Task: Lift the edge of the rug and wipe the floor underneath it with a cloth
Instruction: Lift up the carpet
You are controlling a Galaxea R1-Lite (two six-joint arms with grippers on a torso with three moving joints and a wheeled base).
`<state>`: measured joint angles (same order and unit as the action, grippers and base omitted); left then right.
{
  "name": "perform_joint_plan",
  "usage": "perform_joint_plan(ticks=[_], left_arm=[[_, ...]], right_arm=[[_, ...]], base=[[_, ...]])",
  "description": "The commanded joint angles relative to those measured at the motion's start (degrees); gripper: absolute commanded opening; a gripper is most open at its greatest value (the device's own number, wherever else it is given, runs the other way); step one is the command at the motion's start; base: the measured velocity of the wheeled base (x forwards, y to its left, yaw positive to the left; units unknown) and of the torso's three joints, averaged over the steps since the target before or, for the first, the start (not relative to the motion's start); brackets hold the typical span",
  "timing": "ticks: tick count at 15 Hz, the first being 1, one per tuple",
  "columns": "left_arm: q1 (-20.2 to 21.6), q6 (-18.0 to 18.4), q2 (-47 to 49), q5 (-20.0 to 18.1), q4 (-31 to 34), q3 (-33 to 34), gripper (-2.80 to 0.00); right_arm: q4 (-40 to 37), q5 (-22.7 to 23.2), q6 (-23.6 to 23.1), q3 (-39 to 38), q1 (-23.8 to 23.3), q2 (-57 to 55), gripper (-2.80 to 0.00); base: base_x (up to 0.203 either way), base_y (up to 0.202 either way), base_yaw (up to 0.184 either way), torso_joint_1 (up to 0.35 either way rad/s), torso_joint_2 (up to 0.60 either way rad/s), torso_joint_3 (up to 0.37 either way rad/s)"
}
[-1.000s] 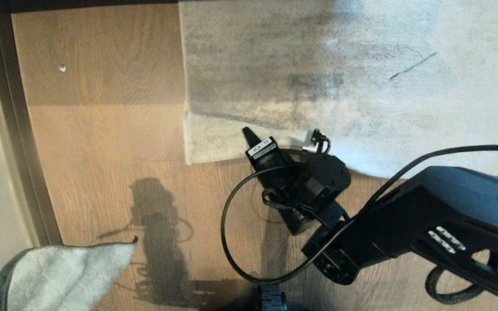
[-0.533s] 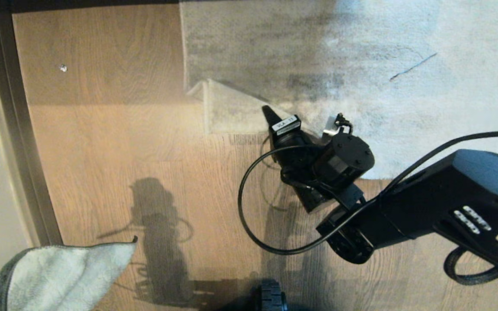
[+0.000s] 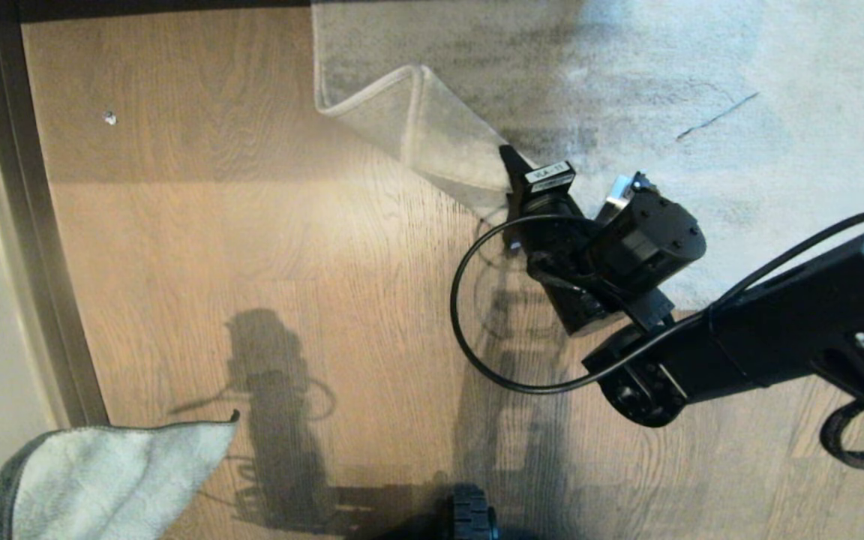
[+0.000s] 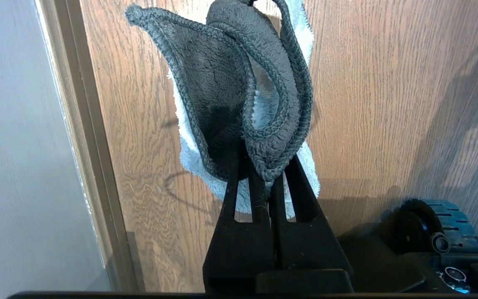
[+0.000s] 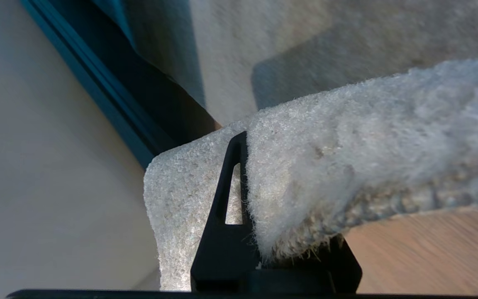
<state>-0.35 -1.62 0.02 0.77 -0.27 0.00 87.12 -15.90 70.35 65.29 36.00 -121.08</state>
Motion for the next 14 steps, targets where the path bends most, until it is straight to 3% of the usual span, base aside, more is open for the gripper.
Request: perform_joint_plan(ticks=[1,9,14], left_arm=[[0.0,-0.05,-0.02,0.02,0.0,0.0,-2.8],[0.0,-0.05,-0.02,0.02,-0.08,0.0,-2.8],[0.0,-0.05,-0.02,0.02,-0.07,-0.01,-2.8]], right_arm=[[2.64,1.63,0.77,-0.34,0.2,2.14,-2.8],[2.53,8.68,2.58,-2.98,1.75,9.2,-2.8],[2.6,10.37,3.45,-6.0,4.86,13.6,-2.8]], base=[[0.0,0.0,0.0,0.0,0.0,0.0],[0.0,0.0,0.0,0.0,0.0,0.0],[0.0,0.0,0.0,0.0,0.0,0.0]])
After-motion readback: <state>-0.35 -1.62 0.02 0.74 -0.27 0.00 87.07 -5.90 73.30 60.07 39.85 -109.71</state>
